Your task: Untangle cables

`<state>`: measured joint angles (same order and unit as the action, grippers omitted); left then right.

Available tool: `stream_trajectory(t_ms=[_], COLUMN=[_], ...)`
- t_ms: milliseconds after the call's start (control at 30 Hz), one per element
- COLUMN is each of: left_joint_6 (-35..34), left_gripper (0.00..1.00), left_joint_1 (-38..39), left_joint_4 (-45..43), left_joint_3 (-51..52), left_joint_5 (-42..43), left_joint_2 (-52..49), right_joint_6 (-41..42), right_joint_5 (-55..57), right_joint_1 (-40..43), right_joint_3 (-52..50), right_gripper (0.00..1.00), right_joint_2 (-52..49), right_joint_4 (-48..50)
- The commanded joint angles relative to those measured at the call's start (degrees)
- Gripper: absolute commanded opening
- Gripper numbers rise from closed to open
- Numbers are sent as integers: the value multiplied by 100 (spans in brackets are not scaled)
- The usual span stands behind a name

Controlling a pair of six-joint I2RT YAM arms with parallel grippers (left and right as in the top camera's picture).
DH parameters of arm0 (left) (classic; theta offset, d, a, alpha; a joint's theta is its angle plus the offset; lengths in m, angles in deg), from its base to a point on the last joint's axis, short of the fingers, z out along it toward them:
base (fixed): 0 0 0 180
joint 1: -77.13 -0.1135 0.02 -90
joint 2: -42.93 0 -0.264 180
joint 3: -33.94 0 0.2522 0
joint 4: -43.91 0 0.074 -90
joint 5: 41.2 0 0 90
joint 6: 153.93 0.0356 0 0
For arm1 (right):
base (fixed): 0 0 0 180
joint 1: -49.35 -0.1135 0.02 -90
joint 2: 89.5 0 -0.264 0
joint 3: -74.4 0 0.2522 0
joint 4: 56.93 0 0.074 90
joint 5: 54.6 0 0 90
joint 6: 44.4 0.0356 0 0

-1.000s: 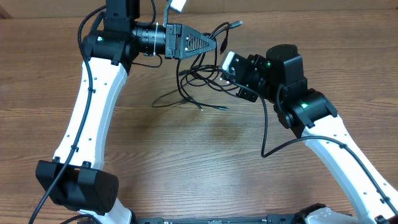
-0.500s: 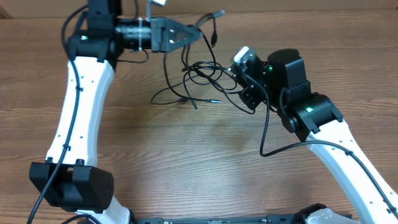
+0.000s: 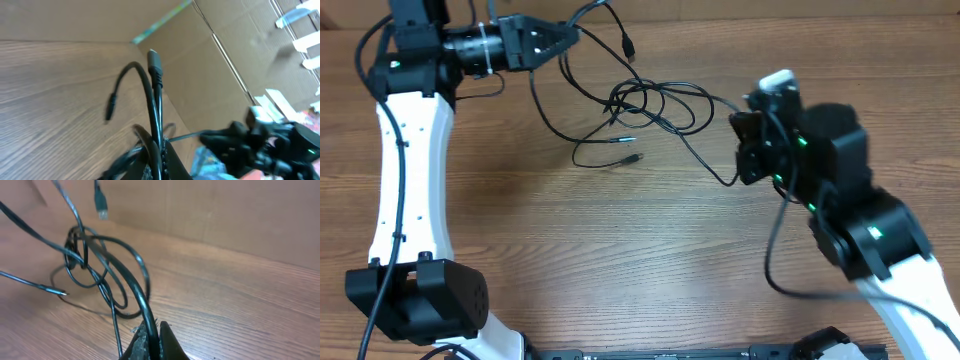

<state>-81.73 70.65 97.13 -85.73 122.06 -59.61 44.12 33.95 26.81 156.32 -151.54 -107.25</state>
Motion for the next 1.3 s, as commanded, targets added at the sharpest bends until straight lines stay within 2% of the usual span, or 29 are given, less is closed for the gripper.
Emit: stream_trajectory(t_ms=[0,167,467,733,900,1100,1267], left_joint_6=[149,149,85,87,83,116,262], left_gripper=[4,4,4,4,4,4,4], left_joint_1=[-173,-264,-297,-297,-291,33,605], left_joint_4=[85,208,282,1003,1668,1840,1832], left_joint_3=[-74,-74,-74,-74,-74,-74,-74], left_joint_5=[-42,-114,-634,-2092,-3191,-2393,-2374], left_joint_2=[55,55,55,55,55,55,55], right_joint_6=[474,479,1102,1803,1823,1821,1823], right_joint_5=[503,964,1062,1056,1040,667,63], right_joint_1=[17,17,17,17,17,11,11], right_joint_3=[59,59,59,59,59,57,57], right_gripper=[4,4,4,4,4,4,4], right_joint_2=[518,955,1331,1329,1329,1311,1276], right_joint_4=[-164,-527,-807,-903,-807,-267,363])
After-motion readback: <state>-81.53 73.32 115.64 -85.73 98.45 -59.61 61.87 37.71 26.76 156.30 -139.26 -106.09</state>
